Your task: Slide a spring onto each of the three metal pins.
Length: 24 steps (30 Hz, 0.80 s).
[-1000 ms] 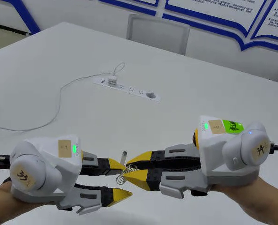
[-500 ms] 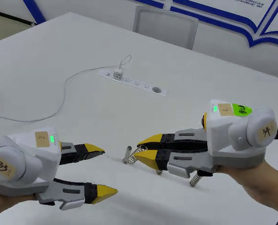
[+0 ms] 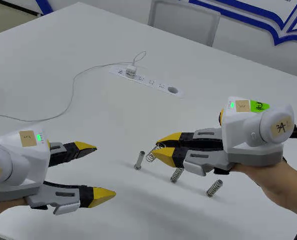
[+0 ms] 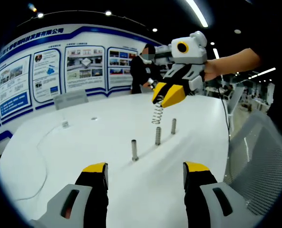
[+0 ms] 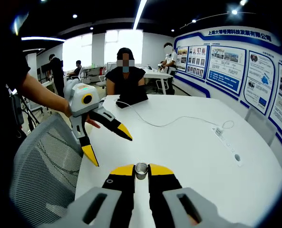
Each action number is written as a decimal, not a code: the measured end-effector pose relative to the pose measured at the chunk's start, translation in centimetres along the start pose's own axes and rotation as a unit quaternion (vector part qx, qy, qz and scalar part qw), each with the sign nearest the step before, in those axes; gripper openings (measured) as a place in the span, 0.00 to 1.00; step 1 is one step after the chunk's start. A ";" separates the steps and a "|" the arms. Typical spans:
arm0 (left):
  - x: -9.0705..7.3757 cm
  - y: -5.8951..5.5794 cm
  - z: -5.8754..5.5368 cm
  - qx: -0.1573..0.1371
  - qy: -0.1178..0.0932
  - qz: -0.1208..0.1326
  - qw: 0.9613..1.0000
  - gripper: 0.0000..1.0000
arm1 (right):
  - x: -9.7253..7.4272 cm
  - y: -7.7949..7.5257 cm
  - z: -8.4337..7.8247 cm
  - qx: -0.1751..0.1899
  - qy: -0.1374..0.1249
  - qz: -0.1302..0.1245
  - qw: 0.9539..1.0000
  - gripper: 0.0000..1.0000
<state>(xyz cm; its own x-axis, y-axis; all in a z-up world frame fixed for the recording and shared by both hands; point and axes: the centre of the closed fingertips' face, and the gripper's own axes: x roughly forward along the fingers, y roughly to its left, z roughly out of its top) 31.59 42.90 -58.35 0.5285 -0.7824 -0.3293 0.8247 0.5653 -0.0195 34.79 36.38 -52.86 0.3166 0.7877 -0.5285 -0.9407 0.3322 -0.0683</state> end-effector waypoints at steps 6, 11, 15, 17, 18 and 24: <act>0.5 -0.1 -0.4 -0.017 -0.003 0.006 1.000 0.68 | 0.8 -1.4 -0.4 0.006 0.008 -0.011 1.000 0.10; 0.8 -0.4 -0.6 -0.016 0.001 0.002 1.000 0.68 | 1.7 -2.3 -1.1 0.010 0.024 -0.019 0.999 0.10; 1.0 -0.6 -0.8 -0.025 0.002 0.001 1.000 0.68 | 2.5 -3.0 -1.6 0.013 0.033 -0.028 0.999 0.10; 1.0 -0.7 -0.8 -0.038 0.003 0.000 0.999 0.67 | 2.9 -3.5 -1.9 0.012 0.039 -0.037 0.999 0.10; 1.1 -0.7 -0.6 -0.039 -0.003 0.000 0.999 0.67 | 3.0 -3.6 -2.0 0.014 0.039 -0.037 0.998 0.10; 0.9 0.0 -0.8 -0.054 -0.008 0.012 0.998 0.66 | 4.0 -3.9 -2.6 0.027 0.048 -0.037 0.998 0.10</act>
<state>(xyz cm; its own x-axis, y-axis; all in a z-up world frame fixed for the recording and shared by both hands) 31.85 42.44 -59.40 0.5519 -0.7715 -0.3164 0.7852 0.6086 -0.1145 39.37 36.87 -56.93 0.3684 0.7074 -0.6032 -0.9067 0.4167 -0.0651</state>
